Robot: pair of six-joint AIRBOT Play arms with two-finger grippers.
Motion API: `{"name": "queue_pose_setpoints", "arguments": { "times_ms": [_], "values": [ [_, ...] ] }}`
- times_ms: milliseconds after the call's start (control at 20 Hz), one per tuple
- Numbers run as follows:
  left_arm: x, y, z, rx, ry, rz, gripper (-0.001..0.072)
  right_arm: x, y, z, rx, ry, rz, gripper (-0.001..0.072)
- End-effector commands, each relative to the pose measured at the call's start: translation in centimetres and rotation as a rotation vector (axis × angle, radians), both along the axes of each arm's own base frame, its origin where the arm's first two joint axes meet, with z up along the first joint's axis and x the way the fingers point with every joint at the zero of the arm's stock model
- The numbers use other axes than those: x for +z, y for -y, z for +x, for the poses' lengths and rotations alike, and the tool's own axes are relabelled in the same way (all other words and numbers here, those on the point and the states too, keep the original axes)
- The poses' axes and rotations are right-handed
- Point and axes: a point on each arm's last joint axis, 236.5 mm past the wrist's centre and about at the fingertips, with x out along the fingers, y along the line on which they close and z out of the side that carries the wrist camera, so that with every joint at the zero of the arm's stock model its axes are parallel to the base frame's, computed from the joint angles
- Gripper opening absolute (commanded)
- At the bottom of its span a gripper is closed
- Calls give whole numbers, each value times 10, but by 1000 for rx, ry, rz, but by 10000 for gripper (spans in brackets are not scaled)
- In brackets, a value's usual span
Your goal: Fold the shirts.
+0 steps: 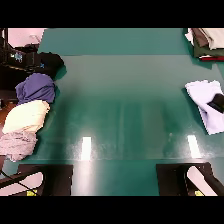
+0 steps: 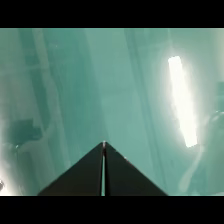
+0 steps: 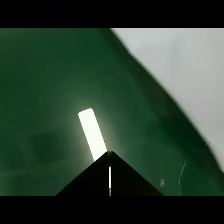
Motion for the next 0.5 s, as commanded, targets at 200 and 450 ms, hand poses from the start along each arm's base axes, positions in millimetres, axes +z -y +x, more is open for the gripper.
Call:
{"name": "queue_pose_setpoints", "arguments": {
  "times_ms": [200, 450],
  "values": [
    [2, -1, 5, 12, 19, -2, 23, 24, -140, 3, 373, 66, 60, 17],
    [2, -1, 5, 12, 19, -2, 23, 23, -158, -2, 429, 56, 66, 17]
  ]
}}
